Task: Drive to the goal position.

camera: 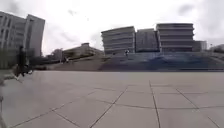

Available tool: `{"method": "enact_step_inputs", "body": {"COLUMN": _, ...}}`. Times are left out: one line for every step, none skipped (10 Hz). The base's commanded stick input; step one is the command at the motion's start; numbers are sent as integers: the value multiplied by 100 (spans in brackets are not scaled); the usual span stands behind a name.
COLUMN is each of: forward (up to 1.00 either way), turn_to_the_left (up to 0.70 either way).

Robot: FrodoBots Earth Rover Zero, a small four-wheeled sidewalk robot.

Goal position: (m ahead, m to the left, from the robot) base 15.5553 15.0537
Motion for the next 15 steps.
{"method": "enact_step_inputs", "body": {"forward": 70, "turn_to_the_left": 37}}
{"method": "enact_step_inputs", "body": {"forward": 70, "turn_to_the_left": 37}}
{"method": "enact_step_inputs", "body": {"forward": 70, "turn_to_the_left": 11}}
{"method": "enact_step_inputs", "body": {"forward": 70, "turn_to_the_left": 2}}
{"method": "enact_step_inputs", "body": {"forward": 70, "turn_to_the_left": 2}}
{"method": "enact_step_inputs", "body": {"forward": 70, "turn_to_the_left": 2}}
{"method": "enact_step_inputs", "body": {"forward": 70, "turn_to_the_left": 2}}
{"method": "enact_step_inputs", "body": {"forward": 70, "turn_to_the_left": 2}}
{"method": "enact_step_inputs", "body": {"forward": 70, "turn_to_the_left": 2}}
{"method": "enact_step_inputs", "body": {"forward": 70, "turn_to_the_left": 2}}
{"method": "enact_step_inputs", "body": {"forward": 70, "turn_to_the_left": 2}}
{"method": "enact_step_inputs", "body": {"forward": 70, "turn_to_the_left": 2}}
{"method": "enact_step_inputs", "body": {"forward": 70, "turn_to_the_left": 2}}
{"method": "enact_step_inputs", "body": {"forward": 70, "turn_to_the_left": 2}}
{"method": "enact_step_inputs", "body": {"forward": 70, "turn_to_the_left": 2}}
